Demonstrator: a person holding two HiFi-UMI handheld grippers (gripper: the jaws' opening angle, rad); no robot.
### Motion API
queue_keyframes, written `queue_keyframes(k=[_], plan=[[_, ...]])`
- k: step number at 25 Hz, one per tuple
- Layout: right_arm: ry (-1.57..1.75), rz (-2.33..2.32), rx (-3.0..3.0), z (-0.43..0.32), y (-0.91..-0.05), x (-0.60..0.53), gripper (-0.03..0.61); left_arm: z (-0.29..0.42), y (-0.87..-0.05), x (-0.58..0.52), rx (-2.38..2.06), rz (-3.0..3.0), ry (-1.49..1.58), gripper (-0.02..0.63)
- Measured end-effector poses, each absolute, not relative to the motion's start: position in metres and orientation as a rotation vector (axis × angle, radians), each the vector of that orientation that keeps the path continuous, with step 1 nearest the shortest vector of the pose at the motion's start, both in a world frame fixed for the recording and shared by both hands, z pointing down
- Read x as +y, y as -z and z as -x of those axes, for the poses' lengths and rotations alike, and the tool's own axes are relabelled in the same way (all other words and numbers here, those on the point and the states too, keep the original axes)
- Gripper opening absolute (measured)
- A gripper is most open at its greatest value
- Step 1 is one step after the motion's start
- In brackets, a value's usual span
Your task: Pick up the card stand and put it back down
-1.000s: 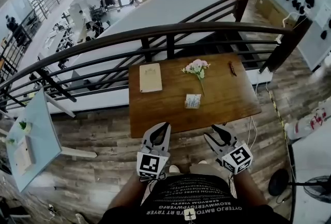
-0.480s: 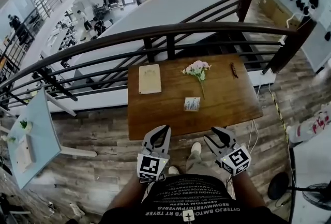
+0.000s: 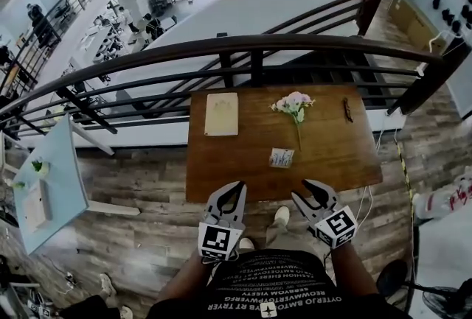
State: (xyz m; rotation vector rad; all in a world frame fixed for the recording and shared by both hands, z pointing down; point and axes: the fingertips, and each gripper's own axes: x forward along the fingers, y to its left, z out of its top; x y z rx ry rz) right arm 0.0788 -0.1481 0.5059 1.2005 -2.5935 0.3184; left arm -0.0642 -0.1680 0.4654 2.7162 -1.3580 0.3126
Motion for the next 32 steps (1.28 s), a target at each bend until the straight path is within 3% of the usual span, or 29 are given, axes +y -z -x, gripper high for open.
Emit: queue_keyframes(k=[32], plan=[[-0.614,-1.140,-2.453,-0.144,-0.715,-0.261,0.150,0.011,-0.517,-0.257,-1.339,-2.613,-0.426,0.023]])
